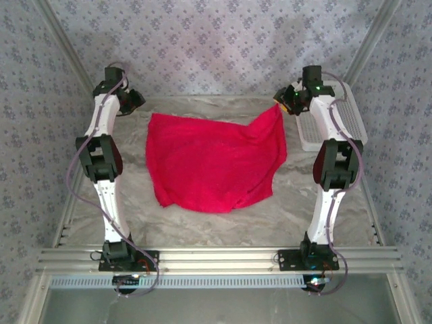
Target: Fold the inside-out t-shirt
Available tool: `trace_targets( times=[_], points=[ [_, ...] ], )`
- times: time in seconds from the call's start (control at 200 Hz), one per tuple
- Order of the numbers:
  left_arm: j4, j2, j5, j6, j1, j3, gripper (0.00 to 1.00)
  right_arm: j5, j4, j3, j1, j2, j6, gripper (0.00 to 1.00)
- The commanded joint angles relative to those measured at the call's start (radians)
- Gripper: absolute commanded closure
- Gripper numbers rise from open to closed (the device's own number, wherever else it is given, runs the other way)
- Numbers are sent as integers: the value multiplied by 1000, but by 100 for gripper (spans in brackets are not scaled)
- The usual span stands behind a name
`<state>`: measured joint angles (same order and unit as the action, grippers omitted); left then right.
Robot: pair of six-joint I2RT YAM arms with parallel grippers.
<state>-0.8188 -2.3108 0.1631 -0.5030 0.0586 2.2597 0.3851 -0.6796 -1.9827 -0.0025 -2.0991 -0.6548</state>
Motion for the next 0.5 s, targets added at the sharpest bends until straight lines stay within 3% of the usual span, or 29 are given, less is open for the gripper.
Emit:
trace_targets(
  times=[0.0,0.1,0.145,0.225,0.365,0.495],
  points=[
    [-175,201,-171,88,-46,-75,66,-15,-18,102,37,143,61,45],
    [-84,469,-237,96,-122,-504,67,-17,43,344,98,304,74,43],
    [-27,592,-245,84,-161,-702,62,-34,48,435,132,368,81,43],
    [-2,774,-270,21,-233,-963,61,-59,58,585,201,472,80,43],
    [20,1000,-208,-181,-356,-1281,60,-105,57,777,330,587,72,42],
    [164,1133,-169,-344,-502,-1497,58,-136,36,906,436,618,60,42]
  ],
)
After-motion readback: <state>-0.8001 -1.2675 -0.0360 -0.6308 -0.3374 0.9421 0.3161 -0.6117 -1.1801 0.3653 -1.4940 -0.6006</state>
